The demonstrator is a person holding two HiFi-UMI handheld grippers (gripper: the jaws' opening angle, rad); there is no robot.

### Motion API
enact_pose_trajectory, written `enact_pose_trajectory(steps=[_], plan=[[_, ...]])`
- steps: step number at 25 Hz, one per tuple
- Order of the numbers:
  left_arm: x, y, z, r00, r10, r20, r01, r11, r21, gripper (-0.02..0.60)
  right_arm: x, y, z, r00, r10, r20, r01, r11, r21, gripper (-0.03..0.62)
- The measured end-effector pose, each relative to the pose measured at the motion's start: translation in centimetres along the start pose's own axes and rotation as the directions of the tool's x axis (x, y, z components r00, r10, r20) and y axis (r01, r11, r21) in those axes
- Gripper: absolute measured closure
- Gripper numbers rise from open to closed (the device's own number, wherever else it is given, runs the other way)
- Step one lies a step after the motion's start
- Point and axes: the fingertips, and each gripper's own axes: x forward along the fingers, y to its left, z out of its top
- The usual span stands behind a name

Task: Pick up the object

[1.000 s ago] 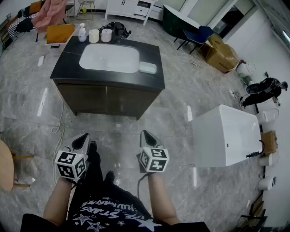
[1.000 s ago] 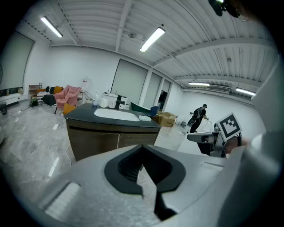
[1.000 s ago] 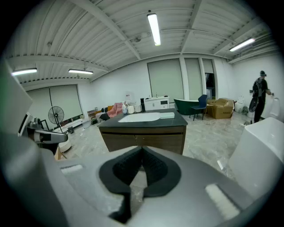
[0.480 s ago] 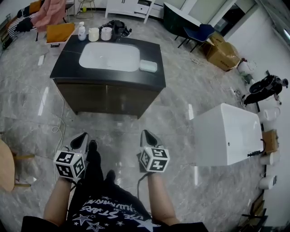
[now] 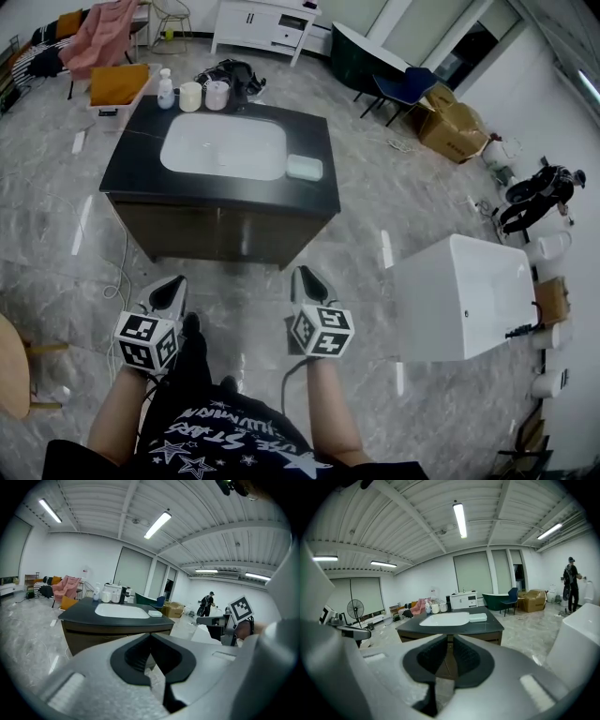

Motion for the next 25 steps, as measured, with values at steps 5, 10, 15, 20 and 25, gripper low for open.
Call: enact_pose_trajectory(steps=[5, 10, 15, 20, 25], plan=[[3.8, 3.5, 3.8, 1.000, -0.017, 0.012, 0.017, 1.000, -0.019, 0.574, 4.7, 0.4, 3.0, 1.000, -0.006, -0.021, 0.005, 1.000, -0.008, 0.483], [7.9, 7.7, 6.8, 0.999, -0.049, 0.023, 0.050, 0.999, -0.022, 0.574, 9.9, 1.2, 5.7, 0.999, -0.026, -0.033, 0.026, 1.000, -0.010, 0.438], [11.0, 11.8, 8.8, 0.997, -0.075, 0.010, 0.075, 0.997, -0.017, 0.574, 14.3, 2.2, 7.9, 0.997, -0.061, -0.042, 0.061, 0.998, -0.013, 0.430], [13.2, 15.3, 9.9, 0.995, -0.099, -0.002, 0.099, 0.995, 0.008, 0.574, 17.6, 3.6, 8.7, 0.994, -0.098, -0.047, 0.097, 0.995, -0.027, 0.430], [14.8, 17.2, 10.1, 0.993, -0.120, -0.015, 0.119, 0.993, -0.017, 0.574, 18.8, 3.7, 8.2, 0.989, -0.132, -0.066, 0.131, 0.991, -0.022, 0.430]])
